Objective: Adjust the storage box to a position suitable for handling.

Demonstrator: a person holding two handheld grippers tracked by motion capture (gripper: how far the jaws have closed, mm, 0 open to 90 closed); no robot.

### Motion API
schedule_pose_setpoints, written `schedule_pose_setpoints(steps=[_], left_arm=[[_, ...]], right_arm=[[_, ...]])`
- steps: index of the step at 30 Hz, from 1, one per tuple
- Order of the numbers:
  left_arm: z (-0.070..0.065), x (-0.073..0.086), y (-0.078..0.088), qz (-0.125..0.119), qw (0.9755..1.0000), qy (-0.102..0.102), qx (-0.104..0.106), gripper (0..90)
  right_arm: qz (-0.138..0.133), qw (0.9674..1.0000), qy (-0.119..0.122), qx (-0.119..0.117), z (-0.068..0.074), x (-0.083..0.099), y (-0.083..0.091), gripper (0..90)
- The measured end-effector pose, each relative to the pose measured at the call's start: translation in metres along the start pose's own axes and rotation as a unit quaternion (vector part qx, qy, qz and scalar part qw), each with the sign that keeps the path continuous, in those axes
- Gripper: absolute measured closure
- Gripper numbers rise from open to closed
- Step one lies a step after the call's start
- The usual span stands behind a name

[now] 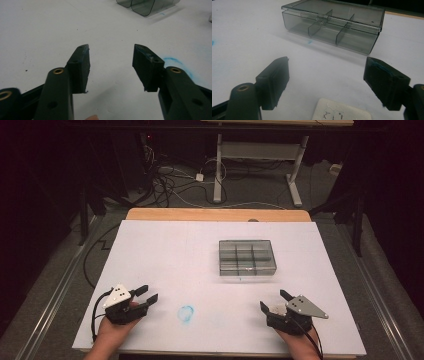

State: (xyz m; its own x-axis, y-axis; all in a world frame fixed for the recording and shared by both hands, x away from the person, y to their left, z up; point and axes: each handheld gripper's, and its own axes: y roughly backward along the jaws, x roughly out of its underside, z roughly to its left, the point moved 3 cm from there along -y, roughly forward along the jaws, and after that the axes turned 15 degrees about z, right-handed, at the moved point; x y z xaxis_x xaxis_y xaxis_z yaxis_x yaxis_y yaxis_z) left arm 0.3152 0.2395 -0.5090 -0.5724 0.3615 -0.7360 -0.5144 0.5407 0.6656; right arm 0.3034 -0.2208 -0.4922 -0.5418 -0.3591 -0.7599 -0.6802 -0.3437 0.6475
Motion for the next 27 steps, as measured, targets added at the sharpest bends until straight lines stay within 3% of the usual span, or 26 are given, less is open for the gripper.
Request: schedule_pose_setpoints(steps=[4,8,15,27], left_arm=[[0.0002,-0.0002,-0.0002,0.000,1.0000,0.002,0.000,52.5],[-0.0002,-0.0002,-0.0004,0.001,1.0000,0.001,-0.001,62.8],[0.0018,0.0000,0.0004,-0.001,0.9999,0.006,0.008,74.2],[0.0021,-0.0004,-0.0003,0.004,0.9999,0.007,0.013,84.3]], right_arm=[[-0.003,1.0000,0.004,-0.004,-0.0003,0.0002,0.0005,30.4],[0.002,1.0000,0.000,-0.005,-0.0002,-0.0002,-0.0003,40.0],[0.009,0.9998,0.015,-0.013,0.0013,-0.0005,-0.0014,56.8],[0.015,0.9994,0.010,-0.031,-0.0008,-0.0008,-0.0021,81.0]])
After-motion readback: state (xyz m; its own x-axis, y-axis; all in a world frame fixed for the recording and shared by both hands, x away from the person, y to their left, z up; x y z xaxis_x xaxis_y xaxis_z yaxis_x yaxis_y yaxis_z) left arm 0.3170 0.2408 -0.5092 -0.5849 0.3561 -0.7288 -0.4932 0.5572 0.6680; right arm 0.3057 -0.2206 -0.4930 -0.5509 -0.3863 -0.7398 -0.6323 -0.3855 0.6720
